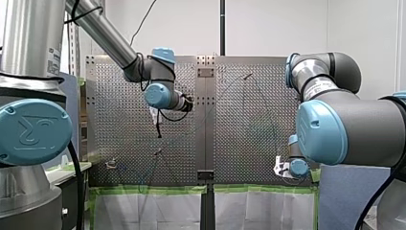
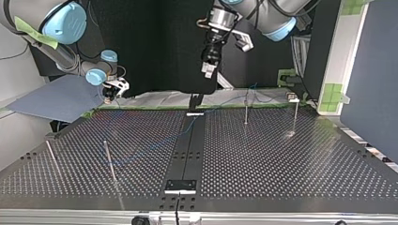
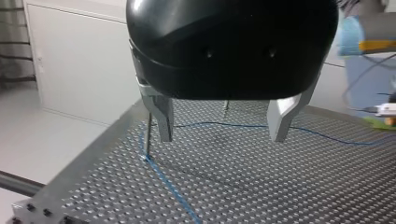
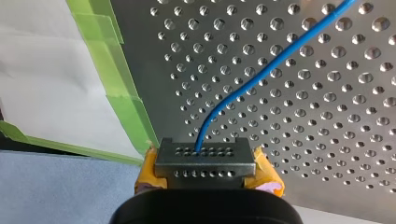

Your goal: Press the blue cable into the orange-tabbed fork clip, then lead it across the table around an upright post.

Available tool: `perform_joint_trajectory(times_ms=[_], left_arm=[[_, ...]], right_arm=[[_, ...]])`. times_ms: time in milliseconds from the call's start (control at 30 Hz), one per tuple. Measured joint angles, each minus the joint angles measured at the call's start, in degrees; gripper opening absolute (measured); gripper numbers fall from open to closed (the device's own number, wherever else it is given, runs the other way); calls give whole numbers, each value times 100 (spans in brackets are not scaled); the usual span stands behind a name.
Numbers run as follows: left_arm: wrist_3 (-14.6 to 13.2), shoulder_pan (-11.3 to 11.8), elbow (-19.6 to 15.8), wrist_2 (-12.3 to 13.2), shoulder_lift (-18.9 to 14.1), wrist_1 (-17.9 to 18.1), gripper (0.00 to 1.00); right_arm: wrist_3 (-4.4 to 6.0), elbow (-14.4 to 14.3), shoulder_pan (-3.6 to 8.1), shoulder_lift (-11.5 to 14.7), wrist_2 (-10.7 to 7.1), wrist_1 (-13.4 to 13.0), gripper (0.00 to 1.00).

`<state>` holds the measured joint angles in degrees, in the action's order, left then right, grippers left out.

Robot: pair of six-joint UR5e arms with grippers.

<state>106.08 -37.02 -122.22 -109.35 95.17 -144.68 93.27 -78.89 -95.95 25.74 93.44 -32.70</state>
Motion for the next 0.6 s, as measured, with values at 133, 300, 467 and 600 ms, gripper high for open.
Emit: perform_joint_trajectory(times_ms=[133, 300, 467, 600], left_arm=[[8, 28, -232, 14, 3, 183, 98], [127, 81, -523, 108, 3, 471, 98], [250, 133, -793, 228, 5, 735, 98], [267, 156, -1000, 247, 5, 942, 98]], right_arm=[[0, 0, -1, 0, 0, 0, 0], [0, 0, -5, 0, -7, 1, 0], [0, 1, -8, 0, -9, 0, 0], [0, 0, -13, 1, -9, 0, 0]])
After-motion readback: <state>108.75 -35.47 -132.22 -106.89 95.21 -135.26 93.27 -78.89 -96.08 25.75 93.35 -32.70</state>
